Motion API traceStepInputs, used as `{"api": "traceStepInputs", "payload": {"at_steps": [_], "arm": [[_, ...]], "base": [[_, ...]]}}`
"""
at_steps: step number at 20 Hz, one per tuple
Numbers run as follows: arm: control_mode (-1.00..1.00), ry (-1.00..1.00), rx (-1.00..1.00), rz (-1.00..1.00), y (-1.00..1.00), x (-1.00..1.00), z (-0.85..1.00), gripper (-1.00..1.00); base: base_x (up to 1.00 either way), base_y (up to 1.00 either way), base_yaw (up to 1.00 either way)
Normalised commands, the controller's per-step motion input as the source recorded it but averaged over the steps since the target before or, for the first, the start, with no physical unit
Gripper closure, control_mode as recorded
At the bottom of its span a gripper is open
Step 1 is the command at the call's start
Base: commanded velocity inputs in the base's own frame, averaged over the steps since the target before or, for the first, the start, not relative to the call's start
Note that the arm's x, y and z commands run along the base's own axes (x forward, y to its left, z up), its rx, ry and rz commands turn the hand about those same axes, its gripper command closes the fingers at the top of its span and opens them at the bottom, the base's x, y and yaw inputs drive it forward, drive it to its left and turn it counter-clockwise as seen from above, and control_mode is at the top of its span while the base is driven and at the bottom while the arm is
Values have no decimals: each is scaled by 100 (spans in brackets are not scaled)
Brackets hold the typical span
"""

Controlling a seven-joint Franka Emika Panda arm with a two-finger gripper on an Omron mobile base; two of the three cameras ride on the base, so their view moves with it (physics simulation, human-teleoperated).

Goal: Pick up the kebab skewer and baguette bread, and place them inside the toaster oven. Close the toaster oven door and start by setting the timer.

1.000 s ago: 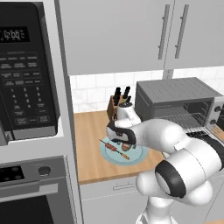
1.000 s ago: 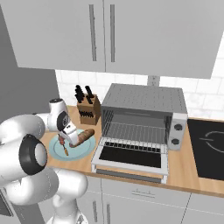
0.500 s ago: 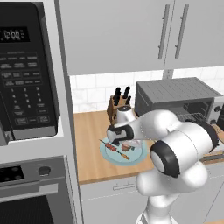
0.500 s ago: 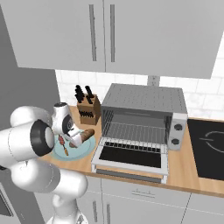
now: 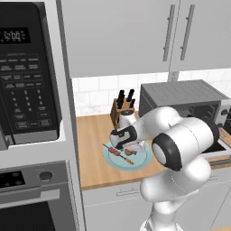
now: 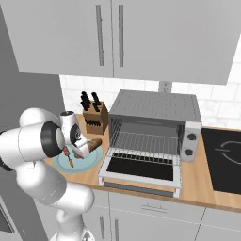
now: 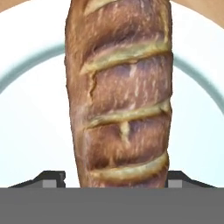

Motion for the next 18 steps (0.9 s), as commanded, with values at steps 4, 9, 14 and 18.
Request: {"api": "traceStepInputs", "payload": {"at_steps": [4,9,14,18], "arm": [[-100,0,0,0,-7,-8,-4,100],[-100,-3,9,2,-25,-65,69,100],[-100,-9,10,14,-37,-99,100,100],[-100,0,2,22,-45,-72,87,100]], "base": [[0,0,0],[0,0,0],[0,0,0],[0,0,0]]}}
